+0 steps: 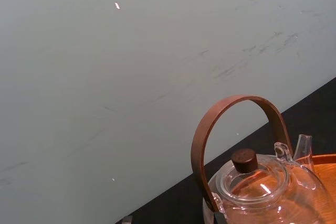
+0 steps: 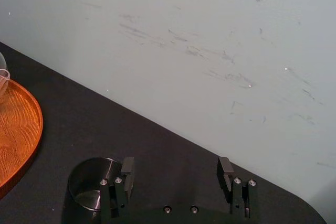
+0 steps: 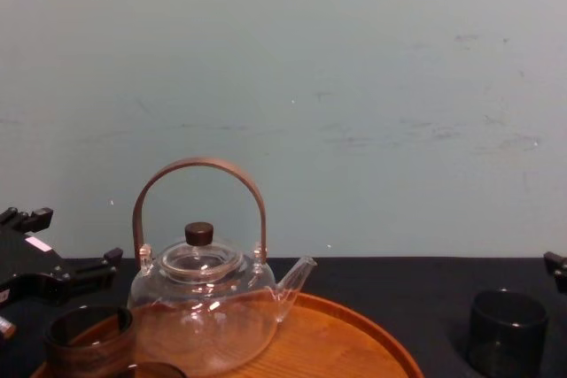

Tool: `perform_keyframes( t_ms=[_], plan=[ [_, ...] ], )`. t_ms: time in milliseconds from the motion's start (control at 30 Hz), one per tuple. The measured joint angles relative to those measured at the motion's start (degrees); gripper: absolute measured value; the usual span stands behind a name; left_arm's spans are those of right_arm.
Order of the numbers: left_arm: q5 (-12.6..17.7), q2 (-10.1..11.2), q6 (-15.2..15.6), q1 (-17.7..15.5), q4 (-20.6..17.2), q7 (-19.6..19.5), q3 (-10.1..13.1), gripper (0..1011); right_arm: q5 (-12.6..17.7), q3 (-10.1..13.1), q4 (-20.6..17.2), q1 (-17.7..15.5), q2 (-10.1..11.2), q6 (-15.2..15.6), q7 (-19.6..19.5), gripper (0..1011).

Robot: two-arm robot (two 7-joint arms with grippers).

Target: Pick up the glass from the table and place it on the tray.

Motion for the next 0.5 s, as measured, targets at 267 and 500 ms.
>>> perform_keyframes(
  t_ms=[267, 500],
  plan=[
    [0.0, 0.0, 0.0, 0.0, 0.0, 0.0, 0.0, 1001, 0.0, 0.0, 0.0, 0.0, 0.0, 0.0, 0.0, 1002],
    [0.0, 0.0, 0.0, 0.0, 0.0, 0.0, 0.0, 1001, 0.0, 0.0, 0.0, 0.0, 0.0, 0.0, 0.0, 1002]
  ],
)
